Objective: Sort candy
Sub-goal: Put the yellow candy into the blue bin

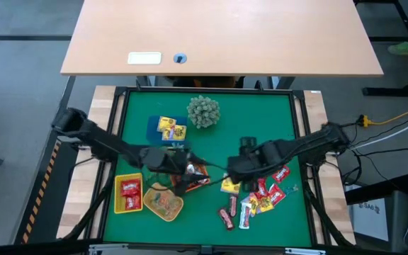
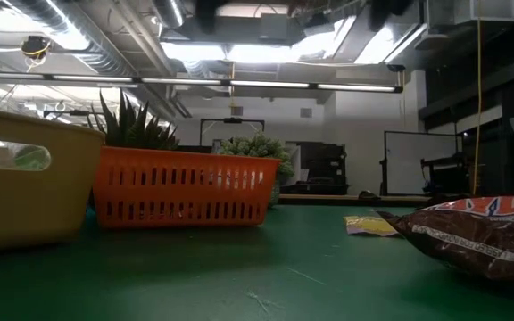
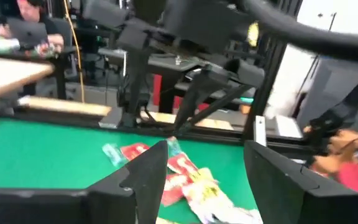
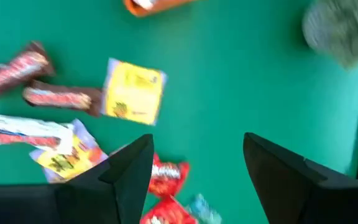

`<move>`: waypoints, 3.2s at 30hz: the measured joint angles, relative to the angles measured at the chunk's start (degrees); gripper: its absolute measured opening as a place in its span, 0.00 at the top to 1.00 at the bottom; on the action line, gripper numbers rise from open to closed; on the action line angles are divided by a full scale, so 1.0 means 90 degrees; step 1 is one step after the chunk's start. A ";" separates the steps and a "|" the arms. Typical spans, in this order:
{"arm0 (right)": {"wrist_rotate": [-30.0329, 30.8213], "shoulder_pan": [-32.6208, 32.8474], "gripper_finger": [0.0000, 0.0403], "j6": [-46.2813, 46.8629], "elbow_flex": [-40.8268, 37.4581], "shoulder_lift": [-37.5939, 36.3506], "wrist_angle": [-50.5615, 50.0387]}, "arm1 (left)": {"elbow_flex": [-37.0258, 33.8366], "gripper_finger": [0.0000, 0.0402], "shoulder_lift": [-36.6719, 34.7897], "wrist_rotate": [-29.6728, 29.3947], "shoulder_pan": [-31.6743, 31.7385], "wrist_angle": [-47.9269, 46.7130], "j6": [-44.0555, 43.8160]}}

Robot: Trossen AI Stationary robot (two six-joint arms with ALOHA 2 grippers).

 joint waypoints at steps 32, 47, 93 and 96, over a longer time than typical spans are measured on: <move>0.0081 0.0000 0.38 0.1581 -0.4469 -0.3586 0.2547 | 0.3527 0.50 0.4114 0.1013 0.0889 -0.3446 0.0717; 0.0075 0.0000 0.38 0.1578 -0.4469 -0.3588 0.2550 | 0.3527 0.50 0.4198 0.1435 0.0896 -0.3815 0.0887; 0.0030 0.0000 0.38 0.1573 -0.4467 -0.3584 0.2607 | 0.3529 0.50 0.4152 0.1408 0.0895 -0.2402 0.1096; 0.0030 0.0000 0.38 0.1575 -0.4467 -0.3584 0.2611 | 0.3531 0.50 0.4339 0.1439 0.0902 -0.2389 0.1094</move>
